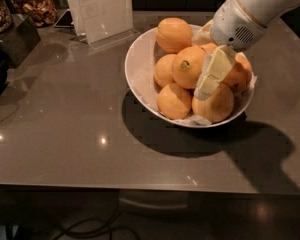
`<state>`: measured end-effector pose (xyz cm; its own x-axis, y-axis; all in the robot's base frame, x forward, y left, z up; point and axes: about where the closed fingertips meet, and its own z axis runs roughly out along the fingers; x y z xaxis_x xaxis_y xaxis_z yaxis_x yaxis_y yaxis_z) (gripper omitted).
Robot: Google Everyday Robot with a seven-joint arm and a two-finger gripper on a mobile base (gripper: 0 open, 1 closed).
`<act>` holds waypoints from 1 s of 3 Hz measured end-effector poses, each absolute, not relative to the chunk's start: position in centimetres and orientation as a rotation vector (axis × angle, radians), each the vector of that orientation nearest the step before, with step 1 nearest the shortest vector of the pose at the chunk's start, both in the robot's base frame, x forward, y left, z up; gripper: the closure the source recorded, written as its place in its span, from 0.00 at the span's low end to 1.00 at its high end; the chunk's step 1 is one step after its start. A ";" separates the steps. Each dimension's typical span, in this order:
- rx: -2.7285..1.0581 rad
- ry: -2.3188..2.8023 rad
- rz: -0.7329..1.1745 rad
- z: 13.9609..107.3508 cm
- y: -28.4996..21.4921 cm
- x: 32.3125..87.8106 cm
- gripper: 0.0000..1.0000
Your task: Pick orange from white bowl
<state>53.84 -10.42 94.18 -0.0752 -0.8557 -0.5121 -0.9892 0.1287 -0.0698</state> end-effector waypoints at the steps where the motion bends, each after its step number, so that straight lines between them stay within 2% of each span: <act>1: -1.775 1.982 0.415 94.2 -10.4 53.8 0.00; 2: -1.775 1.982 0.415 94.2 -10.4 53.8 0.19; 3: -1.775 1.982 0.415 94.2 -10.4 53.8 0.42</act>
Offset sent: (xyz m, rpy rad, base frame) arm 0.0001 0.0000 0.0000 0.0001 -0.0001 0.0000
